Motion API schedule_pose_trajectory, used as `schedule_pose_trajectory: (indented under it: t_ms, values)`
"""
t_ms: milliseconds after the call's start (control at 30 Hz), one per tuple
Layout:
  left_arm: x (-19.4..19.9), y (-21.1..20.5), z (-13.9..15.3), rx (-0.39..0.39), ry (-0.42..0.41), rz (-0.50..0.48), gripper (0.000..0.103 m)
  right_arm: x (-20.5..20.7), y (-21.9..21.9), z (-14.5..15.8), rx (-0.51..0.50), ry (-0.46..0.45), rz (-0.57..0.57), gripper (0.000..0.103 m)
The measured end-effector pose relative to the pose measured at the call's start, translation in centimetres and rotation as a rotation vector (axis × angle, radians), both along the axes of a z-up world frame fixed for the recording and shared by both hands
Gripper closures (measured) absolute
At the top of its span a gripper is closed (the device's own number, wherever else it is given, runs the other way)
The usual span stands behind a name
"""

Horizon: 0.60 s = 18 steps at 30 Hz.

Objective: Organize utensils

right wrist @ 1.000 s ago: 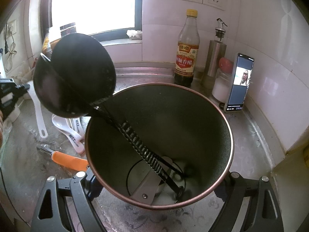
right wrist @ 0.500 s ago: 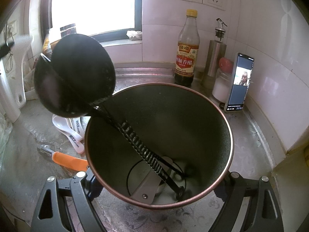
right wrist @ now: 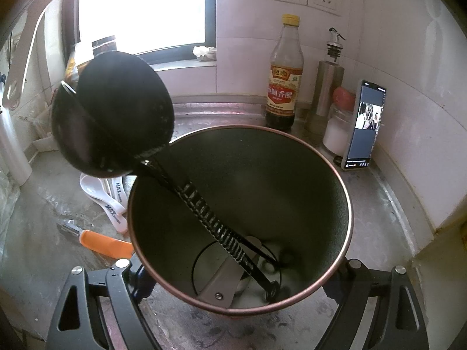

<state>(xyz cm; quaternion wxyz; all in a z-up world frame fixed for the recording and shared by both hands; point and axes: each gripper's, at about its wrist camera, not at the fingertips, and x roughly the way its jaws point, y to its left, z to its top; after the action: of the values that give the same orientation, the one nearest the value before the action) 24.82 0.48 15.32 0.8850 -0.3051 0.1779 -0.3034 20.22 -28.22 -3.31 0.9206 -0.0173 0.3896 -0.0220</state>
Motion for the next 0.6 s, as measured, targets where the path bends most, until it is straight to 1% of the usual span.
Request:
schedule_pose_trajectory:
  t_ms: [300, 500, 600]
  values:
    - [0.6, -6.3, 2.1, 0.065, -0.044, -0.161, 0.100, 0.4, 0.0, 0.0, 0.010, 0.002, 0.006, 0.013]
    - [1.3, -9.9, 3.1, 0.106, -0.066, -0.236, 0.100, 0.5, 0.0, -0.1, 0.013, 0.003, 0.010, 0.013]
    - [1.8, -11.4, 3.0, 0.127, -0.070, -0.264, 0.100, 0.5, -0.1, -0.1, 0.015, 0.002, 0.012, 0.013]
